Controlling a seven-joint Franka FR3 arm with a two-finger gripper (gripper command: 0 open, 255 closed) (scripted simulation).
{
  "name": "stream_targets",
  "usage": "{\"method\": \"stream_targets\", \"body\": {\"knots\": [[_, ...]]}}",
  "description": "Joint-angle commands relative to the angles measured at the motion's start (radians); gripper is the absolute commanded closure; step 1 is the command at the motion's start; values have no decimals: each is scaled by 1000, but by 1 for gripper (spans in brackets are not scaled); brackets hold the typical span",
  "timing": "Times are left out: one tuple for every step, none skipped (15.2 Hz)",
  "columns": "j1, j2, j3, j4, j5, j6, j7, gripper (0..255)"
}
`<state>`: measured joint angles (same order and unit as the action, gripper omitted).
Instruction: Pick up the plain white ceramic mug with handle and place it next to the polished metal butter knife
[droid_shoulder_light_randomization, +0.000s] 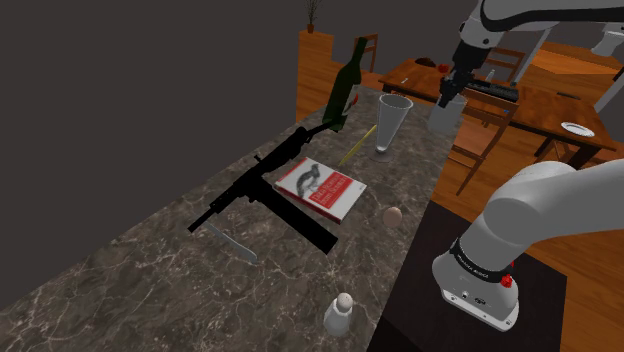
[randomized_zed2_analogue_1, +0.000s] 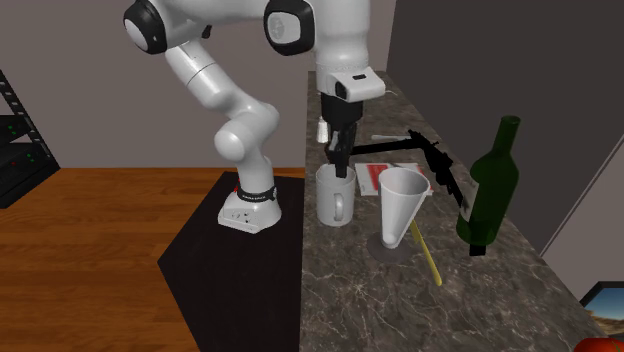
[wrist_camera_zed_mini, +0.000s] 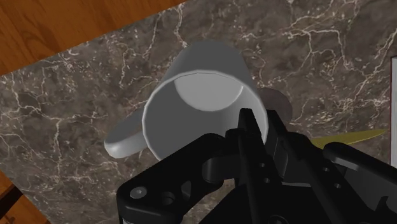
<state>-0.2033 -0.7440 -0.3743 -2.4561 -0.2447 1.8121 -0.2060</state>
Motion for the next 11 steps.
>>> {"method": "stream_targets", "body": {"knots": [[3, 3, 6, 29, 6, -27, -1, 255], [4, 4, 8, 43, 8, -40, -1, 255], [4, 4, 8, 45, 8, -41, -1, 255], [8, -14, 32, 29, 18, -47, 23, 255], [13, -31, 56, 14, 28, -52, 47, 255], [18, -47, 80, 0, 40, -57, 71, 255], [24, -62, 104, -13, 52, -62, 95, 255], [31, -76, 128, -25, 65, -67, 119, 255], [39, -89, 152, -36, 79, -71, 143, 255], [47, -100, 176, -45, 93, -76, 167, 255], [56, -110, 200, -54, 108, -79, 192, 255]]}}
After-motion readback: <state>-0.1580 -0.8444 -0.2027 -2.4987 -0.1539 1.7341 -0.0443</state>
